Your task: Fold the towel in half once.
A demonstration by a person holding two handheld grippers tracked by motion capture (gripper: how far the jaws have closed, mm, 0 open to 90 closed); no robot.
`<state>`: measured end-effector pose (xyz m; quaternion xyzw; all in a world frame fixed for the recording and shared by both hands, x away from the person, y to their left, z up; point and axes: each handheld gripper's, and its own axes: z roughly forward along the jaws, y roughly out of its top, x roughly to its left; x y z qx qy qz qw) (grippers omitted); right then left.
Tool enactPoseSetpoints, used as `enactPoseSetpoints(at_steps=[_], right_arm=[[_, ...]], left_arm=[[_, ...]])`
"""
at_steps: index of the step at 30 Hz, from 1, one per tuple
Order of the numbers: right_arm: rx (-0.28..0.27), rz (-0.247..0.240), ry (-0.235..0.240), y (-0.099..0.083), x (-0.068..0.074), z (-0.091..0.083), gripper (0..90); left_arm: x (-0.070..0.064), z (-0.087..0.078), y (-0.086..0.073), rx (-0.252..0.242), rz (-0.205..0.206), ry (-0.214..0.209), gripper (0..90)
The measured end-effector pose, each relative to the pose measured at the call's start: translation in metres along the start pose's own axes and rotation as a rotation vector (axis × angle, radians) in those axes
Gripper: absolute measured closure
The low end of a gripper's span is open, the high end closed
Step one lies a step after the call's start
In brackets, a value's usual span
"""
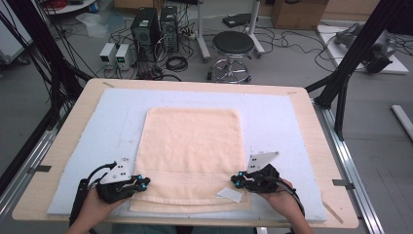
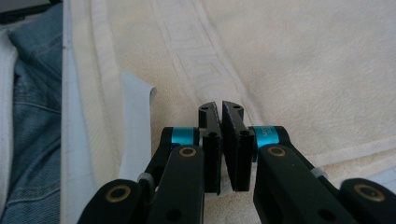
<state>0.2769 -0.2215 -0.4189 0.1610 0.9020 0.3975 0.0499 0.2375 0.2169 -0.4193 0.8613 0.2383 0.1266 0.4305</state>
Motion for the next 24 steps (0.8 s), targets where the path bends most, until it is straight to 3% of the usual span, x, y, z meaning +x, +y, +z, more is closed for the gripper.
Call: enactPoseSetpoints(at_steps=[5,9,12,15,17,20,22,24], right_arm=[[-0.020,-0.023,-0.016,0.012,0.003,-0.017,86.3],[-0.008,-0.019,-0.010,0.016,0.005,-0.026,84.6],[0.012,0.012,0.015,0.009,0.004,-0.023,77.6],[0.041,0.015,0.037,-0.003,0.007,-0.016,76.8],[0.027,0.012,0.055,-0.009,0.010,-0.012,69.0],[0.034,-0.013,0.069,-0.013,0.015,-0.006,63.7],[0.048,-0.026,0.063,-0.014,0.016,0.000,62.9],[0.063,-0.041,0.056,-0.017,0.017,0.007,66.6]], left_arm=[[-0.004,-0.014,0.012,-0.057,0.007,0.001,88.0],[-0.005,-0.019,0.016,-0.073,0.008,-0.018,89.6],[-0.010,-0.010,0.010,-0.021,0.012,-0.063,89.0],[-0.013,-0.001,0.001,0.027,0.014,-0.100,83.8],[-0.014,0.004,-0.004,0.062,0.018,-0.103,74.3],[-0.012,0.009,-0.008,0.096,0.026,-0.099,68.7],[-0.011,0.012,-0.011,0.098,0.019,-0.112,68.6],[-0.013,0.014,-0.011,0.100,0.037,-0.104,72.6]])
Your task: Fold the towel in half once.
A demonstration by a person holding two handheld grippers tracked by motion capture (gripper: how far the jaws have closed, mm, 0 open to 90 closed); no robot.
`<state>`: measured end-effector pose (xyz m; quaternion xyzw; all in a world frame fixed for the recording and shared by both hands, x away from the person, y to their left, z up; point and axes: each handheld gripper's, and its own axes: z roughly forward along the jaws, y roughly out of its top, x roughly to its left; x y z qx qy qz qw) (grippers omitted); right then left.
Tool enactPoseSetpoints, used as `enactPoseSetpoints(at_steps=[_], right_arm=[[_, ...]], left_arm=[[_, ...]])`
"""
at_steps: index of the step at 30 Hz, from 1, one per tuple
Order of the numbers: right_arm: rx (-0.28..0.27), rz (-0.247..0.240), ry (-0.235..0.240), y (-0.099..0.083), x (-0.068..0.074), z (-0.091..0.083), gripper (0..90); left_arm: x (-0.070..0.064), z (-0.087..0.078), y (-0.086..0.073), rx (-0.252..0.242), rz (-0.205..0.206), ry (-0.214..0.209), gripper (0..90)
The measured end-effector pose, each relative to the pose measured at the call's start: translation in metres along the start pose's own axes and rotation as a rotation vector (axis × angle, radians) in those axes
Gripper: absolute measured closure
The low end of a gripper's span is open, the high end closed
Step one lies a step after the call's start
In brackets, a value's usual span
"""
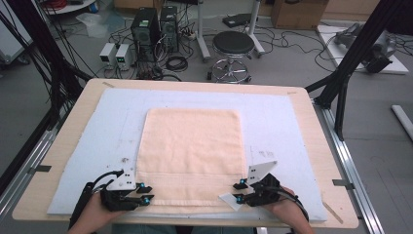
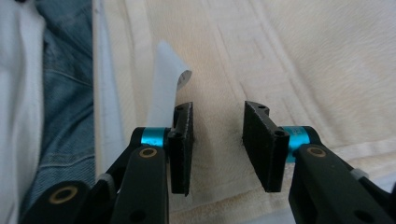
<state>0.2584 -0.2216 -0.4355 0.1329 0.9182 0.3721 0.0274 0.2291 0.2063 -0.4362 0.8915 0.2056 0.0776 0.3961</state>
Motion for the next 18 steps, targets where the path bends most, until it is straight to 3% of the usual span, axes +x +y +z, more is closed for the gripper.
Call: enactPoseSetpoints(at_steps=[2,4,7,13,18], right_arm=[[-0.024,0.000,0.001,-0.001,-0.001,0.001,79.2],[-0.019,0.006,0.010,0.001,-0.002,-0.002,84.0],[-0.022,-0.010,0.001,0.004,0.000,-0.006,84.4],[-0.092,0.010,-0.015,0.008,-0.001,-0.026,84.6],[-0.130,0.006,-0.019,0.008,0.004,-0.036,84.4]], left_arm=[[-0.002,0.001,0.001,-0.003,0.002,0.010,79.7],[-0.003,0.001,0.002,-0.003,0.008,0.016,86.3],[-0.005,-0.004,0.007,-0.025,0.012,0.035,87.1],[-0.008,-0.021,0.014,-0.116,-0.001,0.033,87.0],[-0.012,-0.026,0.018,-0.126,0.015,0.030,87.0]])
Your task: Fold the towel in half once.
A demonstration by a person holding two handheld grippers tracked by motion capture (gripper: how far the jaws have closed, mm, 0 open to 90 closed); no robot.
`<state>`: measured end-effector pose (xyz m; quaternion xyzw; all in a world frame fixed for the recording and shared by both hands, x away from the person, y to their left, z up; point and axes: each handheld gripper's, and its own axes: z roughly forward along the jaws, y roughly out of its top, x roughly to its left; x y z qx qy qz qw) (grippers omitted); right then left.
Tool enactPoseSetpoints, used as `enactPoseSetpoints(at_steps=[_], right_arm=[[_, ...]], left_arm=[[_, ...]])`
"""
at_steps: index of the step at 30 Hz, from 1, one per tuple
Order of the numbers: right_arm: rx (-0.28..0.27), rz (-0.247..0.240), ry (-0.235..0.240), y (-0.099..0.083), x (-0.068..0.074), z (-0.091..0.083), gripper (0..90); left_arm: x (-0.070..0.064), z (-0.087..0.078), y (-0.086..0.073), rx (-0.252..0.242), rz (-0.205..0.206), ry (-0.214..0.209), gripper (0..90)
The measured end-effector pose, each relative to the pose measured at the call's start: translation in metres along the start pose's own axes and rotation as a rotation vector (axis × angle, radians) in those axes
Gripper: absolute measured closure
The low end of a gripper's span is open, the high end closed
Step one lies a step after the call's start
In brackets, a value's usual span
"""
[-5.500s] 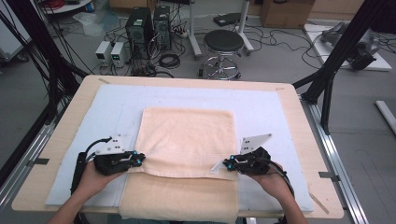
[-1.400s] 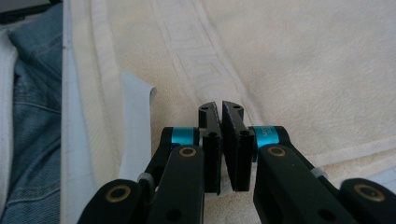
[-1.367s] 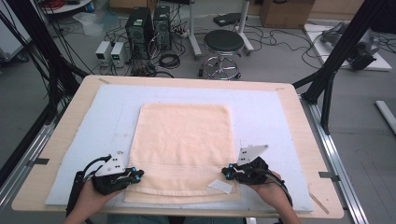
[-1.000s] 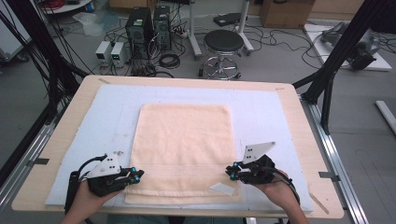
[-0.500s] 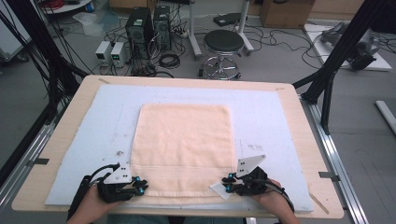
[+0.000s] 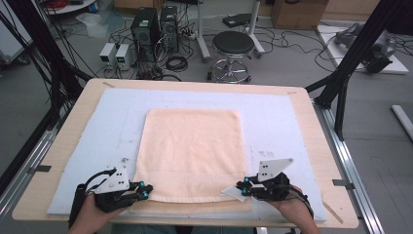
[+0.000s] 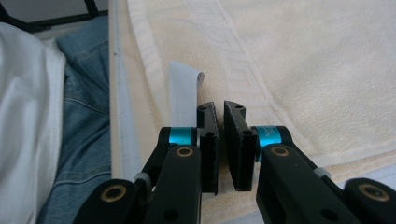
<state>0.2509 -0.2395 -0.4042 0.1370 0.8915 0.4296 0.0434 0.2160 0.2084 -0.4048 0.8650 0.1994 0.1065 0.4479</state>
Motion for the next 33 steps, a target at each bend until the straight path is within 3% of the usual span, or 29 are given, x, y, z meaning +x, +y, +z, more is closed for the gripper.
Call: enactPoseSetpoints(at_steps=[6,9,11,14,17,22,28,33], right_arm=[[0.018,0.003,0.034,-0.006,0.008,-0.005,83.5],[0.069,0.023,0.066,-0.013,0.007,0.002,77.7],[0.065,0.038,0.072,-0.016,0.005,0.004,73.1],[0.043,0.067,0.049,-0.014,0.000,0.004,65.1],[0.032,0.074,0.028,-0.011,-0.005,0.004,63.2],[0.002,0.116,-0.032,-0.004,-0.022,0.009,55.2],[-0.004,0.139,-0.086,0.001,-0.037,0.014,45.9],[0.003,0.158,-0.150,0.010,-0.055,0.018,38.1]], left_arm=[[-0.012,0.008,-0.008,0.033,0.005,-0.046,86.9],[-0.011,0.010,-0.012,0.053,-0.013,-0.070,84.5],[-0.011,0.010,-0.012,0.054,-0.012,-0.067,79.2],[-0.006,0.010,-0.010,0.042,-0.006,-0.037,72.9],[-0.001,0.010,-0.010,0.033,-0.019,-0.022,69.2],[0.019,0.012,-0.007,0.006,-0.056,0.022,64.0],[0.037,0.014,0.000,-0.019,-0.080,0.063,56.5],[0.056,0.016,0.007,-0.058,-0.128,0.101,50.4]])
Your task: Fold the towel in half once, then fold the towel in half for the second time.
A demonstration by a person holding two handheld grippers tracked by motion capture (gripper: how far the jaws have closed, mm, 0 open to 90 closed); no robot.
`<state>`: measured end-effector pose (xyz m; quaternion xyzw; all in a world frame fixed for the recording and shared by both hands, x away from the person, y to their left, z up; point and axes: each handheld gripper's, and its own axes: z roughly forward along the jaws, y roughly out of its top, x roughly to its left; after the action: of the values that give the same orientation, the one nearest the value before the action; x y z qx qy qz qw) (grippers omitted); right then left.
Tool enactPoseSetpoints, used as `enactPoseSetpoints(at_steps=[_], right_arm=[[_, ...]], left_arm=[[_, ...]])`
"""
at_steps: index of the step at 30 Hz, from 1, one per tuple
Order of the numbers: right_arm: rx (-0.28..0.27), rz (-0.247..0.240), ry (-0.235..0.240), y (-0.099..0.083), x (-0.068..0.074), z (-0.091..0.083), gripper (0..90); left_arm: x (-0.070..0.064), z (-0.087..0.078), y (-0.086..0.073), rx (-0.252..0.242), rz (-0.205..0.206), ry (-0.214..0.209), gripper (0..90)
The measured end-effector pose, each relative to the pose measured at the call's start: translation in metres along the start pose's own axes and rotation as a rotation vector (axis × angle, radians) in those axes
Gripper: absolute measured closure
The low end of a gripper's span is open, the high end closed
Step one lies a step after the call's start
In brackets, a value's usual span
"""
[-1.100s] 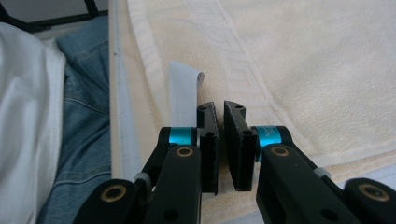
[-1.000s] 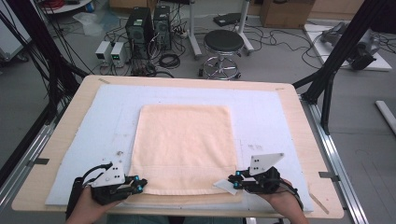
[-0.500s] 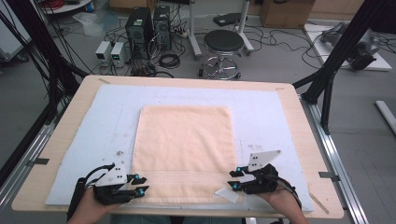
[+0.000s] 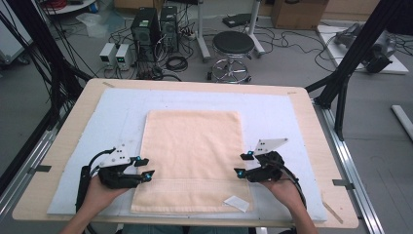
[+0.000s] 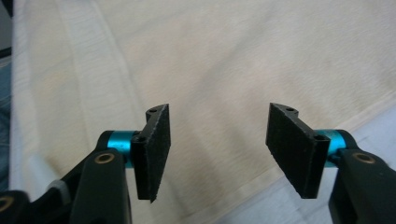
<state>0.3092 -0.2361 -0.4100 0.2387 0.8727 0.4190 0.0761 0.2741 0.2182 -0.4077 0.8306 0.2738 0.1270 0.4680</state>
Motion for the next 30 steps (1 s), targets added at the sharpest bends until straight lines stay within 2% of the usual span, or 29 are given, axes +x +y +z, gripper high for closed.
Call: enactPoseSetpoints(at_steps=[6,9,11,14,20,26,30], right_arm=[[-0.015,-0.011,-0.046,0.018,-0.016,0.006,33.4],[-0.044,-0.003,-0.049,0.027,-0.023,0.007,32.6],[-0.041,-0.016,-0.057,0.032,-0.027,0.010,32.0],[-0.045,-0.008,-0.052,0.037,-0.032,0.013,31.0],[-0.046,-0.009,-0.049,0.042,-0.034,0.016,31.0],[-0.028,-0.008,-0.046,0.042,-0.035,0.020,31.0],[-0.014,-0.009,-0.051,0.049,-0.040,0.019,30.8]], left_arm=[[0.015,0.001,0.005,-0.004,-0.032,0.021,44.5],[0.021,0.002,0.008,-0.015,-0.049,0.038,41.6],[0.027,0.002,0.013,-0.022,-0.050,0.051,40.2],[0.032,0.003,0.020,-0.023,-0.058,0.060,37.7],[0.040,0.004,0.031,-0.028,-0.054,0.076,36.5],[0.046,0.010,0.030,0.001,-0.059,0.066,36.5],[0.054,0.017,0.031,0.019,-0.068,0.071,37.2]])
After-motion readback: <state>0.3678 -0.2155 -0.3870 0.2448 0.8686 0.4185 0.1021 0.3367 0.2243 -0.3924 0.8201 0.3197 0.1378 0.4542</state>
